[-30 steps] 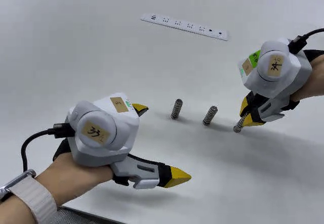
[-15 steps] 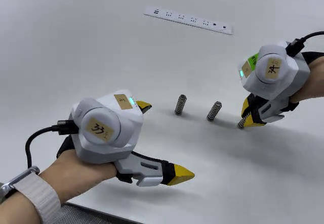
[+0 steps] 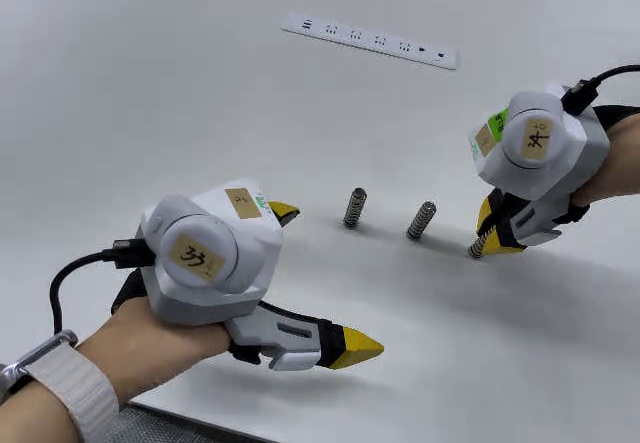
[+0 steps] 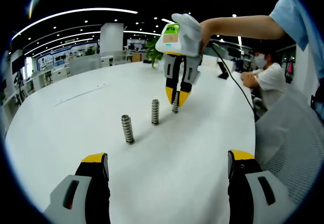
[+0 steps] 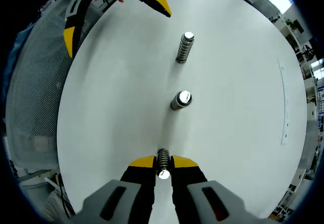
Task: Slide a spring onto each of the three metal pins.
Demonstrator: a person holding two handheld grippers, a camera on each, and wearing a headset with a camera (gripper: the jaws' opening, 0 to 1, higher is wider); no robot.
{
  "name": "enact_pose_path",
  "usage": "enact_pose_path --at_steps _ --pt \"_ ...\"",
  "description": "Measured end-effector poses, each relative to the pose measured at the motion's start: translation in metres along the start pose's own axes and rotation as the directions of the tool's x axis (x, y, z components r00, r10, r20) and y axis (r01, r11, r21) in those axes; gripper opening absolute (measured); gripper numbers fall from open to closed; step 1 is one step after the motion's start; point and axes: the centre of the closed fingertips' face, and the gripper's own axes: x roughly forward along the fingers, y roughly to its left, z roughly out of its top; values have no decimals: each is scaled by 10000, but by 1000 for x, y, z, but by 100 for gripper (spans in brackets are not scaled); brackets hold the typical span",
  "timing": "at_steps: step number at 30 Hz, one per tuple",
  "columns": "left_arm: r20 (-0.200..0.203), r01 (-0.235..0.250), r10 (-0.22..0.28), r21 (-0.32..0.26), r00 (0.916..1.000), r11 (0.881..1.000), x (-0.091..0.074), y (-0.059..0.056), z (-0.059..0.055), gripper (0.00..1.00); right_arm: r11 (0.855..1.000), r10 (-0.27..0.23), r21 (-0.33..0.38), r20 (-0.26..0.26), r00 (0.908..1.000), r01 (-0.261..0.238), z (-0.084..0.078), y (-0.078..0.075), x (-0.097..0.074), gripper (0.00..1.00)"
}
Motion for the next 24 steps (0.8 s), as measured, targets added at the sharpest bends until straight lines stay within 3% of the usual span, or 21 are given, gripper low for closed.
enact_pose_path --at_steps 10,13,15,18,20,24 --pt "24 9 -9 -14 10000 10000 0 0 0 100 10000 10 -28 159 9999 -10 2 0 0 15" --pt "16 15 -15 -30 10000 10000 0 0 0 100 10000 -62 -3 305 9995 62 3 -1 1 30" --pt "12 6 -6 -21 10000 10000 0 0 0 100 9999 -141 10 398 9991 141 3 -3 0 34" --pt "41 -9 9 -49 10000 10000 0 0 1 100 9997 -229 123 633 9977 221 3 -3 0 54" --pt "72 -23 23 -70 10000 10000 -1 -1 3 100 9991 -404 -48 909 9950 410 6 -3 -1 70" --pt "73 -60 61 -76 10000 10000 0 1 1 100 9957 -866 467 1705 9816 797 14 -4 -3 88"
